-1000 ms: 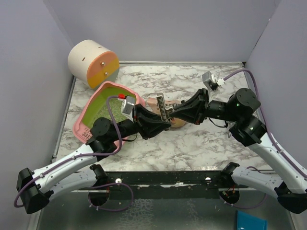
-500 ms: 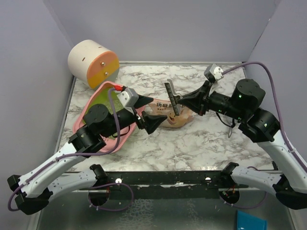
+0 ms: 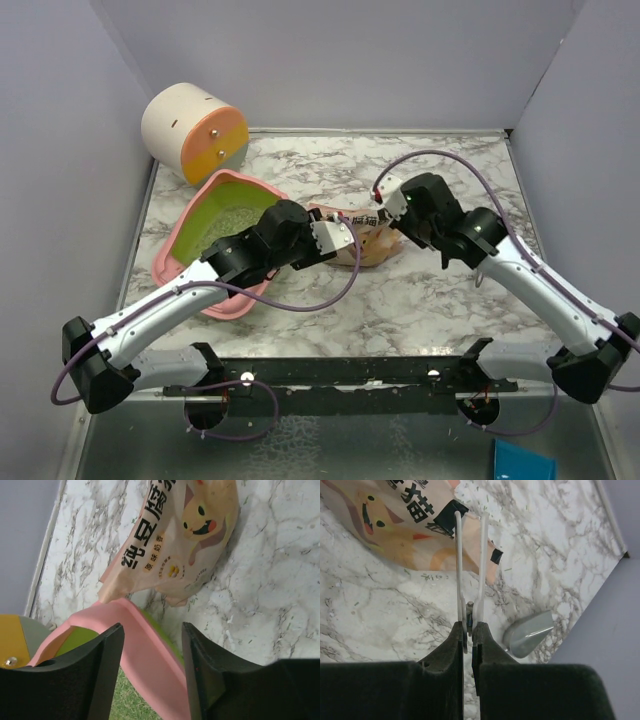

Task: Fill the litter box with clean litter

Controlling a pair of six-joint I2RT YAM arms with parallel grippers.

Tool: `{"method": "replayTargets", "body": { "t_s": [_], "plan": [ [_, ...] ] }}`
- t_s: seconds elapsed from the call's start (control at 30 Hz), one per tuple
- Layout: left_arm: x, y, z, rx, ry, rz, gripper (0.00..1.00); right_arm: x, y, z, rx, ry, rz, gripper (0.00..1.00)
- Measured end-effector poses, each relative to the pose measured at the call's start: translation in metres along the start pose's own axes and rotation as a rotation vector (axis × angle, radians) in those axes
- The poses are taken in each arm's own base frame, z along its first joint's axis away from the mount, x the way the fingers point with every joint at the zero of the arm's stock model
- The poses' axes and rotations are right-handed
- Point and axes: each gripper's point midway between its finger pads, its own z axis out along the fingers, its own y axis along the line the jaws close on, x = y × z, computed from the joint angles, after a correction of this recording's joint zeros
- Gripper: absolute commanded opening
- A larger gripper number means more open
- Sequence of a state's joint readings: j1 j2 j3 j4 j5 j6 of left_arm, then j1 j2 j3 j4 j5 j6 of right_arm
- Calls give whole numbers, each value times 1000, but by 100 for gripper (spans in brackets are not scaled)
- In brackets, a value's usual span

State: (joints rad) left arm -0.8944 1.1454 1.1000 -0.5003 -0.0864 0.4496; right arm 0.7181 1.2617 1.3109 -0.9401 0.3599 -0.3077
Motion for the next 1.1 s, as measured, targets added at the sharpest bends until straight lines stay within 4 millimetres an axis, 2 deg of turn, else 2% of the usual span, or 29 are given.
{"method": "replayTargets", "body": {
  "t_s": [0.1, 0.23, 0.33, 0.4, 0.63, 0.87, 1.1],
  "plan": [
    [11, 7, 3, 3, 20, 56, 68, -4, -8, -21, -1, -95, -40, 1],
    [2, 25, 4, 8, -63, 72, 72, -22, -30, -44, -30, -253, -31, 1],
    [-9, 36, 4, 15, -143, 76, 74, -14, -53, -35, -38, -274, -14, 1],
    [-17, 37, 5, 40, -196, 82, 74, -5, -59, -24, -62, -262, -8, 1],
    [-27, 38, 25, 178, -285, 73, 75, -13, -38, 12, -283, -328, -67, 1],
    [-32, 34, 46, 289, -319, 57, 77, -24, -22, 16, -389, -429, -205, 1],
    [-37, 32, 76, 367, -325, 48, 73, -22, -22, 27, -396, -431, -283, 1]
  ]
}}
